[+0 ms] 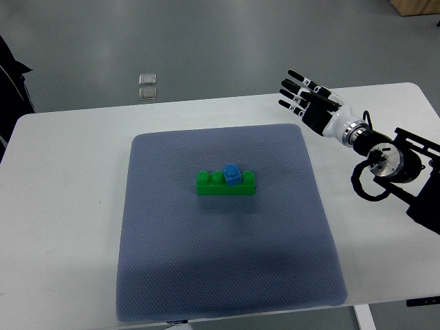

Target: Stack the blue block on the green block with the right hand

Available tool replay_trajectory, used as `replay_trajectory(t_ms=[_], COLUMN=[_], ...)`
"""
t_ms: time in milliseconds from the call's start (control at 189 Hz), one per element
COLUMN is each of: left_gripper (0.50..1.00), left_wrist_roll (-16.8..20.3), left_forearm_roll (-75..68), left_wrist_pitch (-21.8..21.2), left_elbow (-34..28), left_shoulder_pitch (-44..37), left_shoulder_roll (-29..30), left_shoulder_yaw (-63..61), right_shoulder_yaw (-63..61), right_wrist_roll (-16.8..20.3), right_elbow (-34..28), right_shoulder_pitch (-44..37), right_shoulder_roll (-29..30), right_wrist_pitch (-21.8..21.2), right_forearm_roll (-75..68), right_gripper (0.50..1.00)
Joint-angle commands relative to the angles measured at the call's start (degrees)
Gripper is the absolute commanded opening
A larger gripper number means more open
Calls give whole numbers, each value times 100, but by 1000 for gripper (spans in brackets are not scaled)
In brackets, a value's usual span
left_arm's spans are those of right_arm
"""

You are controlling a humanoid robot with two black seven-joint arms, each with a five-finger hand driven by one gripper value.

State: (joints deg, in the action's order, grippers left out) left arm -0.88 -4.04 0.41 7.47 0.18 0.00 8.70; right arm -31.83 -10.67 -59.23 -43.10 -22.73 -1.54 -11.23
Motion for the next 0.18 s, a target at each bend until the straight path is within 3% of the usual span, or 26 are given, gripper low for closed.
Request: replay_trajectory(t_ms=[0,175], left_gripper=[1000,1000], left_wrist_roll=[0,0], left_forearm_roll=[0,0], left_wrist_pitch=[3,3], left_elbow=[0,0], left_shoulder_pitch=[0,0], left_shoulder_roll=[0,0], left_shoulder_yaw=[0,0], right_shoulder_yaw=[18,62], right_wrist_roll=[-6,-6], right_elbow=[0,8], right_shoulder_pitch=[30,74], right_shoulder_roll=[-4,14], right_wrist_pitch=[-198,-268], right_forearm_roll=[-2,42], right_gripper=[919,919])
